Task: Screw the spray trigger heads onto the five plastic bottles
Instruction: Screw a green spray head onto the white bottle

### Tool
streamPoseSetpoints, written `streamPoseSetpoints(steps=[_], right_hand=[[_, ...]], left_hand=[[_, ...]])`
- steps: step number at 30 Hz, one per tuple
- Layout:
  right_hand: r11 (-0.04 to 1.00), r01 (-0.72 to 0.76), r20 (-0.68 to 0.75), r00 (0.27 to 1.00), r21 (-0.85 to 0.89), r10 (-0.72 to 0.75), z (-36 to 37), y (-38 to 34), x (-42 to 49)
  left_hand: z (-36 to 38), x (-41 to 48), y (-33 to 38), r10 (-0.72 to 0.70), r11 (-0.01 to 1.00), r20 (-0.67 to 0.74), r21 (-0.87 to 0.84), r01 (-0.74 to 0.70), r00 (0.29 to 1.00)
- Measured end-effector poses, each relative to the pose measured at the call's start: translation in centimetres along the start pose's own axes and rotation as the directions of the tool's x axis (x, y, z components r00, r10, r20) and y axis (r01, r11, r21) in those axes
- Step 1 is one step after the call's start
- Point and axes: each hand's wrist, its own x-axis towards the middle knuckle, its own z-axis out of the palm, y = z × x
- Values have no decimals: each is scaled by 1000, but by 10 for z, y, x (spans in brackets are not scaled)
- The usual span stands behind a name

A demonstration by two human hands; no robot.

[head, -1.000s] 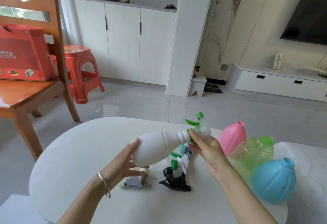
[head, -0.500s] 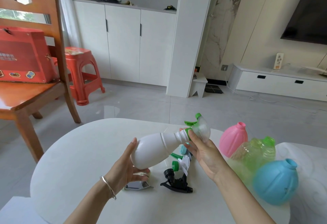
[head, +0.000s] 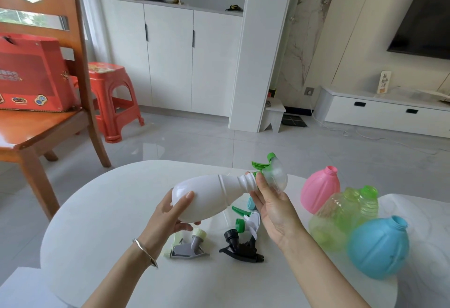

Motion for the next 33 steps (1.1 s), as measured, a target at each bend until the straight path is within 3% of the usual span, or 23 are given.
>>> streamPoseSetpoints(steps=[5,11,16,18,20,23,26,29,33], right_hand=[[989,25,1,1000,-146,-25,-3,-1,-6],[973,-102,177,974,-207,140,24,28,-23],[964,-15,313,945,-267,101,76,35,-22],[965,18,315,947,-261,68,96,39,-18],[966,45,313,949,-253,37,116,43,-14],[952,117,322,946,-283,-21,146,50,-6],[908,211,347,934,-363,-79,180,57,3],[817,315,391,912,-482,-121,208,66,18],[776,323,498,867,-541,-14,230,81,49]], left_hand=[[1,-5,0,-28,997,28,-72,30,999],[-12,-21,7,-66,965,6,-255,65,998],[-39,-32,18,-41,975,-60,-219,27,997],[-52,-33,22,14,992,-114,-123,-29,993],[-72,-32,29,156,985,-180,99,-139,971],[-104,-27,39,355,881,-124,375,-288,926],[-132,-14,50,456,749,-78,572,-334,887],[-158,4,60,466,679,-11,646,-349,885],[-193,30,60,420,735,-23,595,-325,907]])
